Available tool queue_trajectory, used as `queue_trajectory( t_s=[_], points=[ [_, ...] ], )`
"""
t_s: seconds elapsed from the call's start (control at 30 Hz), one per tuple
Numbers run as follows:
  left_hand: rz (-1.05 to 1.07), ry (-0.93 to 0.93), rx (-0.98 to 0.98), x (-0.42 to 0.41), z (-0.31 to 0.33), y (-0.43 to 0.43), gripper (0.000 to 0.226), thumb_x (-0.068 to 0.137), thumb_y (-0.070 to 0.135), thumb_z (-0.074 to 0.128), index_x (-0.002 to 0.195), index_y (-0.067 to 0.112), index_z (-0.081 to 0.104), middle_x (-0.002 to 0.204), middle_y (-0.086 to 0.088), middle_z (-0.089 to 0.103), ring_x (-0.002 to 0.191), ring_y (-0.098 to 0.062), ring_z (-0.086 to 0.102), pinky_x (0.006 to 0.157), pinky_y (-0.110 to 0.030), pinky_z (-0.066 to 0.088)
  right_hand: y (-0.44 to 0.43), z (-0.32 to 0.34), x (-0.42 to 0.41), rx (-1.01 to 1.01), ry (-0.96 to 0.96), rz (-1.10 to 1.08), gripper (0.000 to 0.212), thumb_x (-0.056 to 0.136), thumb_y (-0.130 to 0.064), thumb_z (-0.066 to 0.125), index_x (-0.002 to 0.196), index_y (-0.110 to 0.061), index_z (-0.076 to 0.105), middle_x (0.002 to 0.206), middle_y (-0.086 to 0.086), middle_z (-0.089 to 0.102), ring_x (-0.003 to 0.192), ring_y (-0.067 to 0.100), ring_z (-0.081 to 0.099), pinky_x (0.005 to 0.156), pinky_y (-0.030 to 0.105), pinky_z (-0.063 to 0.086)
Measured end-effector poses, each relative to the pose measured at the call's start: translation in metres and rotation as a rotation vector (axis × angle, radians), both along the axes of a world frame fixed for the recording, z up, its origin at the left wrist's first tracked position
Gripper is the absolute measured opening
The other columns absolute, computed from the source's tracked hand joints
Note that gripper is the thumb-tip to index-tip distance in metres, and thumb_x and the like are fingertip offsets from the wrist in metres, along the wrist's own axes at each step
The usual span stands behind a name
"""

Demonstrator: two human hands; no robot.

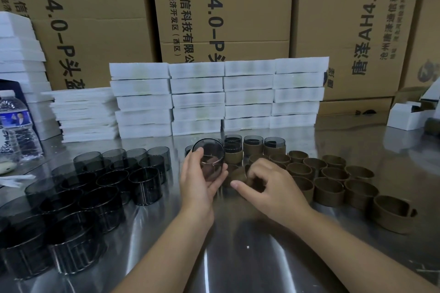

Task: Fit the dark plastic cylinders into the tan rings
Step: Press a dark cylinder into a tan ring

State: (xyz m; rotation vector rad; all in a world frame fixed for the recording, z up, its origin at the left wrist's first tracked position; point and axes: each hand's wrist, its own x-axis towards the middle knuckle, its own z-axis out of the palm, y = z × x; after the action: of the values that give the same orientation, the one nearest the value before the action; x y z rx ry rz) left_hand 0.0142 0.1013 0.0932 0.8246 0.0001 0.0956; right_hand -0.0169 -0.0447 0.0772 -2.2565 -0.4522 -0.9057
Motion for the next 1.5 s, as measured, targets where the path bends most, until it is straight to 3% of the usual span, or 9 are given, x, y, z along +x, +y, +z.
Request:
queue_trajectory(
  t_s=[0.13, 0.3, 0.43, 0.53, 0.7, 0.87, 1.1, 1.2, 1.5],
  points=[
    [-0.066, -0.005, 0.053, -0.001, -0.001, -0.003, 0.046, 0.091, 0.027, 0.062, 0.133, 0.011, 0.057, 0.092, -0.012, 0.072, 0.063, -0.018, 0.071, 0.057, -0.026, 0.057, 0.002, 0.006, -0.002, 0.109, -0.124, 0.001, 0.033, 0.075, -0.034, 0.081, 0.080, -0.021, 0.051, 0.086, -0.012, 0.047, 0.079, 0.001, 0.049, 0.067, 0.011, 0.038],
    [-0.131, -0.027, 0.080, -0.004, -0.001, -0.003, 0.045, 0.090, 0.022, 0.064, 0.134, 0.012, 0.057, 0.091, -0.012, 0.072, 0.071, -0.022, 0.073, 0.063, -0.030, 0.060, 0.000, 0.010, -0.002, 0.284, -0.237, 0.005, 0.056, 0.065, -0.029, 0.088, 0.104, -0.025, 0.048, 0.105, -0.012, 0.047, 0.097, 0.001, 0.053, 0.083, 0.008, 0.041],
    [-0.189, -0.055, 0.213, -0.006, -0.001, -0.004, 0.028, 0.090, 0.019, 0.065, 0.111, 0.036, 0.069, 0.116, -0.008, 0.070, 0.102, -0.028, 0.070, 0.086, -0.039, 0.058, -0.001, 0.011, -0.003, 0.296, -0.209, 0.034, 0.065, 0.063, -0.035, 0.088, 0.111, -0.030, 0.046, 0.108, -0.008, 0.055, 0.102, -0.005, 0.054, 0.085, 0.004, 0.040],
    [-0.238, -0.044, 0.272, -0.009, -0.002, -0.009, 0.025, 0.091, 0.022, 0.062, 0.114, 0.029, 0.068, 0.122, -0.016, 0.067, 0.102, -0.029, 0.068, 0.093, -0.043, 0.055, 0.001, 0.010, -0.003, 0.256, -0.202, 0.060, 0.067, 0.063, -0.040, 0.086, 0.115, -0.029, 0.047, 0.111, -0.012, 0.055, 0.105, -0.007, 0.053, 0.086, 0.003, 0.038],
    [-0.253, -0.052, 0.273, -0.012, 0.002, -0.009, 0.068, 0.072, 0.062, 0.056, 0.121, 0.016, 0.065, 0.109, -0.013, 0.073, 0.103, -0.026, 0.070, 0.096, -0.046, 0.053, 0.002, 0.010, -0.004, 0.186, -0.212, 0.080, 0.066, 0.065, -0.042, 0.082, 0.118, -0.030, 0.046, 0.114, -0.020, 0.050, 0.110, -0.004, 0.052, 0.091, 0.006, 0.038],
    [-0.307, -0.066, 0.366, -0.018, 0.002, -0.013, 0.086, 0.053, 0.072, 0.061, 0.119, 0.018, 0.066, 0.112, -0.011, 0.072, 0.109, -0.029, 0.068, 0.099, -0.049, 0.051, 0.002, 0.010, -0.005, 0.149, -0.206, 0.071, 0.067, 0.066, -0.037, 0.083, 0.122, -0.031, 0.047, 0.112, -0.017, 0.052, 0.108, -0.002, 0.051, 0.094, 0.005, 0.036],
    [-0.334, -0.147, 0.378, -0.019, -0.004, -0.013, 0.074, 0.060, 0.028, 0.080, 0.129, 0.023, 0.054, 0.120, -0.011, 0.068, 0.110, -0.027, 0.067, 0.103, -0.051, 0.048, 0.001, 0.011, -0.006, 0.140, -0.162, 0.085, 0.060, 0.070, -0.016, 0.079, 0.125, -0.017, 0.053, 0.117, -0.014, 0.055, 0.110, -0.001, 0.052, 0.094, 0.005, 0.035],
    [-0.326, -0.149, 0.358, -0.017, -0.006, -0.014, 0.061, 0.075, 0.008, 0.079, 0.128, 0.023, 0.055, 0.117, -0.010, 0.070, 0.110, -0.029, 0.067, 0.102, -0.050, 0.048, 0.000, 0.011, -0.006, 0.152, -0.125, 0.116, 0.062, 0.070, -0.022, 0.075, 0.127, -0.024, 0.050, 0.120, -0.019, 0.052, 0.112, -0.003, 0.051, 0.094, 0.005, 0.035],
    [-0.308, -0.130, 0.231, -0.010, -0.006, -0.010, 0.055, 0.082, 0.007, 0.072, 0.132, 0.020, 0.053, 0.116, -0.011, 0.071, 0.106, -0.024, 0.069, 0.104, -0.042, 0.047, 0.004, 0.007, -0.004, 0.389, 0.157, 0.235, 0.061, 0.079, -0.059, 0.053, 0.133, -0.034, 0.043, 0.131, -0.015, 0.055, 0.122, -0.003, 0.050, 0.101, 0.017, 0.040]
  ],
)
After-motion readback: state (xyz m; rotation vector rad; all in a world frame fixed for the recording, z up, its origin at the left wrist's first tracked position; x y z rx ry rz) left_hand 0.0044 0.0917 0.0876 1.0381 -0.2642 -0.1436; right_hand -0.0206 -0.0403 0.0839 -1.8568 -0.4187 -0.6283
